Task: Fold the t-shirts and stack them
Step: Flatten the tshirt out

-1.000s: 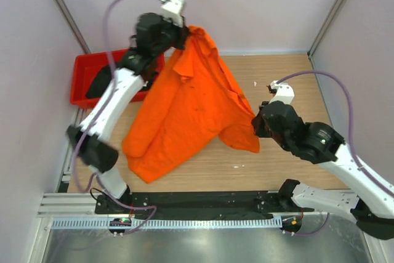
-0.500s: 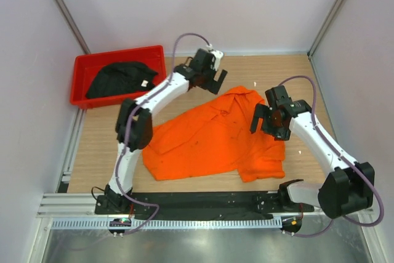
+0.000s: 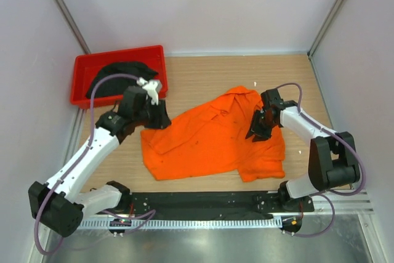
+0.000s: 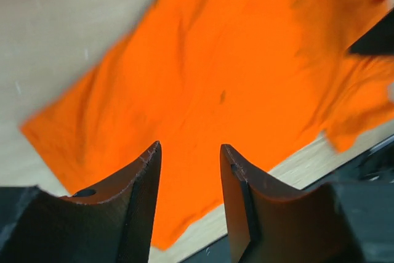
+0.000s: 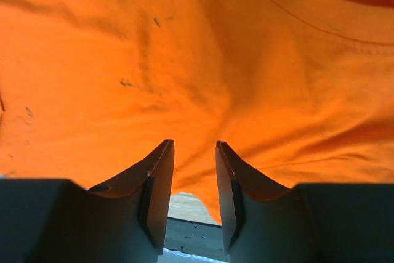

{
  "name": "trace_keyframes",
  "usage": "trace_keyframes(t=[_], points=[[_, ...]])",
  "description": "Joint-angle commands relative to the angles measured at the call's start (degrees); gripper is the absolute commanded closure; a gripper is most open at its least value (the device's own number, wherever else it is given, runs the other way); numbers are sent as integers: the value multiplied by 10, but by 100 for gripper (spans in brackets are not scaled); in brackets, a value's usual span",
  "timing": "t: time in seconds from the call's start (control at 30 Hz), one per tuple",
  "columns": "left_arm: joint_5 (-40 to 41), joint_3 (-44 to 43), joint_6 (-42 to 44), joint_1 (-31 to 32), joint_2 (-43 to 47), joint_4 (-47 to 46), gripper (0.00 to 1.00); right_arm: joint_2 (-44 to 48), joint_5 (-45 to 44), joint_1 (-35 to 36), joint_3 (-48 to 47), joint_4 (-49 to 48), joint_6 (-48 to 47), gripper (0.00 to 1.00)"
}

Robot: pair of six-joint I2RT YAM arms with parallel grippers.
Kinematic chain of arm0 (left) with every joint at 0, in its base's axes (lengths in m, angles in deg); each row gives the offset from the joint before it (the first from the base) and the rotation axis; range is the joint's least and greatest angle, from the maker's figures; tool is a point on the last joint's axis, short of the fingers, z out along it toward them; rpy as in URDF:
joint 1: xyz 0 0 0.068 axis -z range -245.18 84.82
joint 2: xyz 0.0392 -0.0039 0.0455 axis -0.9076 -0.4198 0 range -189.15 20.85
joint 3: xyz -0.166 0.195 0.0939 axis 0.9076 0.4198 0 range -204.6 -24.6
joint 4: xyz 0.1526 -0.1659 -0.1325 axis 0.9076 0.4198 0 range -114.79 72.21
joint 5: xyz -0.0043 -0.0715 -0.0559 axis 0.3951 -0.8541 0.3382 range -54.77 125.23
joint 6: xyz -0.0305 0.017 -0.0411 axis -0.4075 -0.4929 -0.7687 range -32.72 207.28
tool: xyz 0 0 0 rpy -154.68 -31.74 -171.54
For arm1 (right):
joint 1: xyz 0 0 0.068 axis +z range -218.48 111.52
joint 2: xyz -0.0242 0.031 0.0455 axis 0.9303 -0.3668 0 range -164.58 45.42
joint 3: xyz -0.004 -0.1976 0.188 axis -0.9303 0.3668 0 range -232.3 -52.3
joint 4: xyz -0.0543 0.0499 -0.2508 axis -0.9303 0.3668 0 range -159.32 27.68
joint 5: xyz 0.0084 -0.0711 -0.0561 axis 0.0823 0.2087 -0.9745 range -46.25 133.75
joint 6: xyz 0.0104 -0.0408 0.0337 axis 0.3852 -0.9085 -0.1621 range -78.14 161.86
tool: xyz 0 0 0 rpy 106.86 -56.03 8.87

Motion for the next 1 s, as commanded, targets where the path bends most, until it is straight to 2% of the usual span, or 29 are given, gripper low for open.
trace_keyframes(t=[0.0, 0.13, 0.27, 0.3, 0.6, 0.77, 0.83, 0.93, 0.97], points=[[8, 117, -31, 5, 24, 65, 56, -13, 22, 6, -13, -56, 16, 60], [34, 157, -39, 8, 11, 23, 58, -35, 18, 6, -15, -81, 17, 60], [51, 103, -33, 8, -109, 32, 59, -57, 11, 6, -12, -98, 23, 60], [50, 94, -33, 8, -163, 33, 64, -59, 9, 6, -8, -105, 30, 60], [53, 23, -20, 8, -338, -35, 66, -88, -56, -3, 11, -152, 65, 60], [72, -44, 4, 7, -449, -56, 66, -116, -78, -43, 1, -151, 53, 60], [78, -100, 12, 8, -470, -48, 66, -131, -90, -78, -8, -140, 45, 60], [86, -189, 24, 9, -485, -12, 58, -160, -103, -127, -40, -117, 17, 58], [113, -212, 27, 9, -482, 2, 53, -172, -107, -130, -68, -110, -6, 58]])
